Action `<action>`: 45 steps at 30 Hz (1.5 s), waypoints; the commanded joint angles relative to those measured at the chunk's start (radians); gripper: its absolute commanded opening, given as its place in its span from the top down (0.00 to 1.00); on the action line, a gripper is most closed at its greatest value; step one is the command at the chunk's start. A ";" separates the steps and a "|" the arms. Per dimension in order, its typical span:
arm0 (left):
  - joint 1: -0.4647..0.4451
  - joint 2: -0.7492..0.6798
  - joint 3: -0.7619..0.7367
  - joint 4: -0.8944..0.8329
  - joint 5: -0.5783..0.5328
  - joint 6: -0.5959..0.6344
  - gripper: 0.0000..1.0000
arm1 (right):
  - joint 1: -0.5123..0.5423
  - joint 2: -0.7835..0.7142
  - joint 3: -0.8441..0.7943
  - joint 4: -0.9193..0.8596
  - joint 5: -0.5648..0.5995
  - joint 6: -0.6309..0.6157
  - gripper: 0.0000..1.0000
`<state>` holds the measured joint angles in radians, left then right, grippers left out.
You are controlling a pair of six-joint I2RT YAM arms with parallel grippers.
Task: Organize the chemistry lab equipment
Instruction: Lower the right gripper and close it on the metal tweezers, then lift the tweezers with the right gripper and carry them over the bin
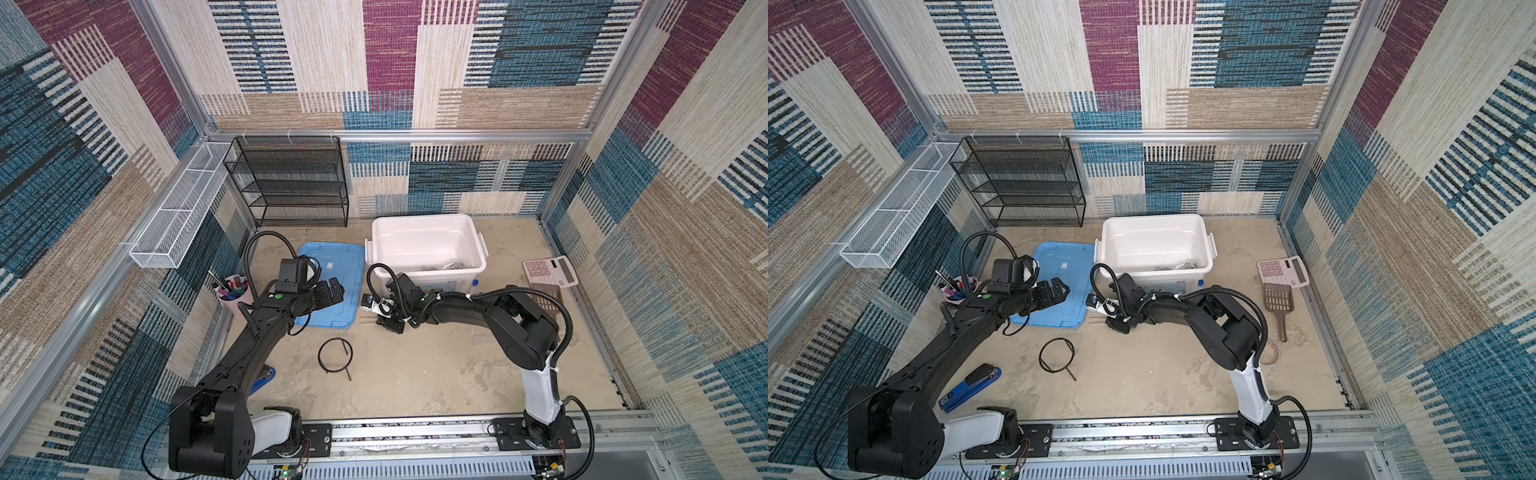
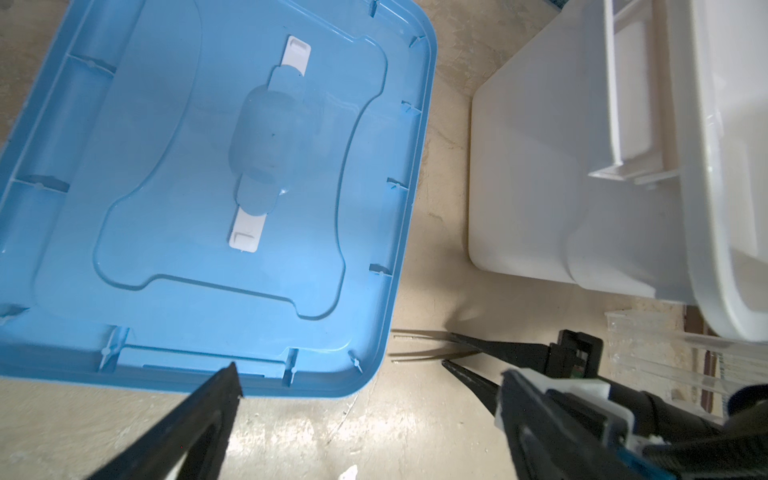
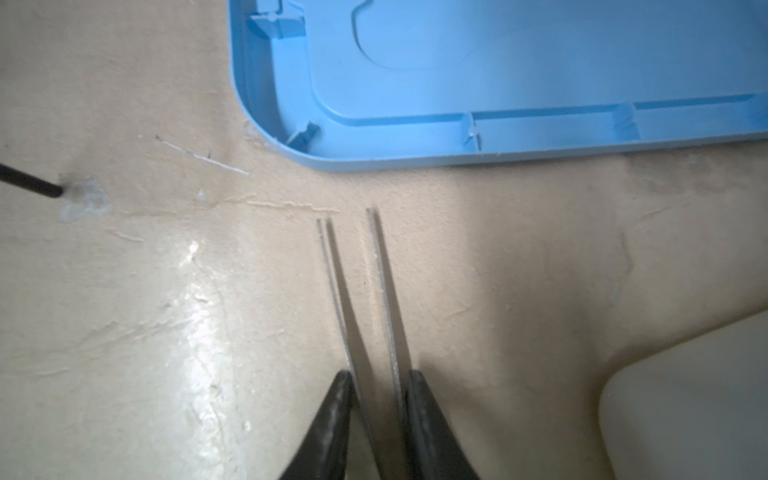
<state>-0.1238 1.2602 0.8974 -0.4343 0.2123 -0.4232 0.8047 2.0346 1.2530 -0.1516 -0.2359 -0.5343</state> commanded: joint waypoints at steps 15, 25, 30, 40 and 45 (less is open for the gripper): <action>0.004 -0.051 -0.023 0.000 -0.025 0.003 0.00 | -0.001 -0.192 -0.042 -0.032 -0.089 0.057 0.89; 0.003 -0.111 -0.016 -0.044 -0.045 0.026 0.01 | -0.041 -0.344 0.012 -0.037 -0.155 0.056 0.91; 0.003 -0.176 -0.024 -0.109 -0.108 0.064 0.00 | -0.099 -0.398 0.074 -0.052 -0.165 0.032 0.91; -0.021 -0.210 -0.021 -0.212 -0.173 0.082 0.00 | -0.303 -0.379 0.192 -0.039 -0.125 -0.003 0.92; -0.054 -0.231 -0.011 -0.264 -0.234 0.078 0.00 | -0.387 -0.254 0.275 -0.070 -0.064 -0.029 0.92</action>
<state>-0.1673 1.0397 0.8738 -0.6487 0.0345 -0.3851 0.4469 1.7317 1.4956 -0.2066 -0.3454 -0.5392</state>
